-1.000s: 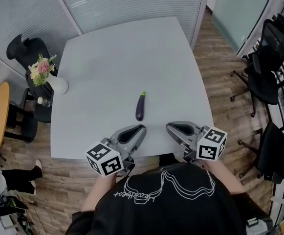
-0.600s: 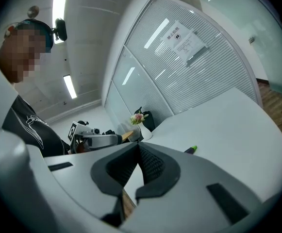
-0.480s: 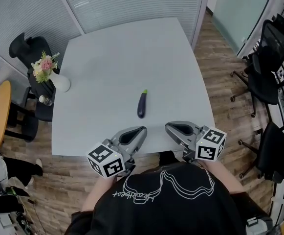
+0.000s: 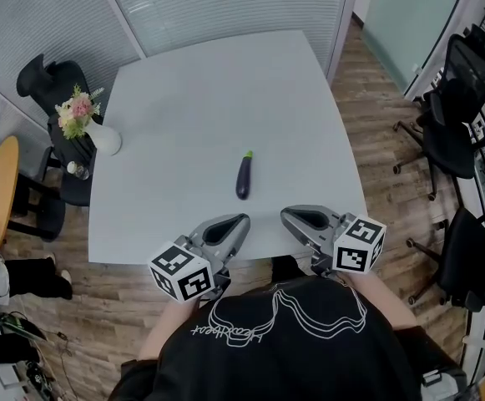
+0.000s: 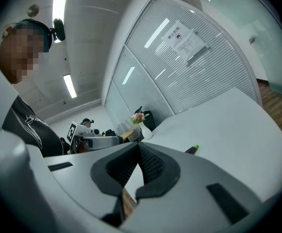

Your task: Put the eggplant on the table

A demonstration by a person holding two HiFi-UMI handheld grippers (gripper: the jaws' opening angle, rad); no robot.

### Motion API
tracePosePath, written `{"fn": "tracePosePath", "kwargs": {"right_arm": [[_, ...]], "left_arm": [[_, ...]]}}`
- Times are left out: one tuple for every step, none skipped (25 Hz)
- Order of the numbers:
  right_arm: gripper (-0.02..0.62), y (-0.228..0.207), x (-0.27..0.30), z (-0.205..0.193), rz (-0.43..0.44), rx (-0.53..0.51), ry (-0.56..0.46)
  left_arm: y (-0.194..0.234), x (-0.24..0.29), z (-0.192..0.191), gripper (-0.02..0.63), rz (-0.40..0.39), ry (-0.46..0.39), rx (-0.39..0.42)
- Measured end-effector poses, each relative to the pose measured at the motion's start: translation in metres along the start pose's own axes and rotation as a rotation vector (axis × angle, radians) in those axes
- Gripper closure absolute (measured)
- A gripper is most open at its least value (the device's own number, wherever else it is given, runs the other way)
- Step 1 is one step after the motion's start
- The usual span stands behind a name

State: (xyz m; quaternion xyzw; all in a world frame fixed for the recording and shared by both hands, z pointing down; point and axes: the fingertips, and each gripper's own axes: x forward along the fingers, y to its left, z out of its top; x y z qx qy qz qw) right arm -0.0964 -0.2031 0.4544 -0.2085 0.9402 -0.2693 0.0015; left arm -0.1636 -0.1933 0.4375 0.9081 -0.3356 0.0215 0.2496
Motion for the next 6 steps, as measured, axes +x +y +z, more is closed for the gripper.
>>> {"fn": "tracePosePath", "kwargs": {"right_arm": [[0.588, 0.0017, 0.0000, -0.0002, 0.001, -0.002, 0.000], [0.588, 0.0032, -0.0003, -0.0007, 0.000, -0.002, 0.002], [0.588, 0.0045, -0.0006, -0.0014, 0.000, -0.002, 0.003], [0.588, 0.0055, -0.0011, -0.0022, -0.002, -0.002, 0.005], [0.588, 0.0064, -0.0015, -0.0030, -0.004, -0.002, 0.007], [0.588, 0.0071, -0.0020, -0.0038, -0.007, -0.002, 0.010]], "left_arm": [[-0.0007, -0.0011, 0.0000, 0.588, 0.001, 0.000, 0.001], [-0.0016, -0.0023, -0.0002, 0.588, 0.002, -0.001, 0.002], [-0.0026, -0.0034, -0.0005, 0.588, 0.002, -0.001, 0.003], [-0.0036, -0.0044, -0.0008, 0.588, 0.004, 0.000, 0.006], [-0.0046, -0.0053, -0.0012, 0.588, 0.005, 0.000, 0.009], [-0.0055, -0.0061, -0.0015, 0.588, 0.007, 0.001, 0.013]]}}
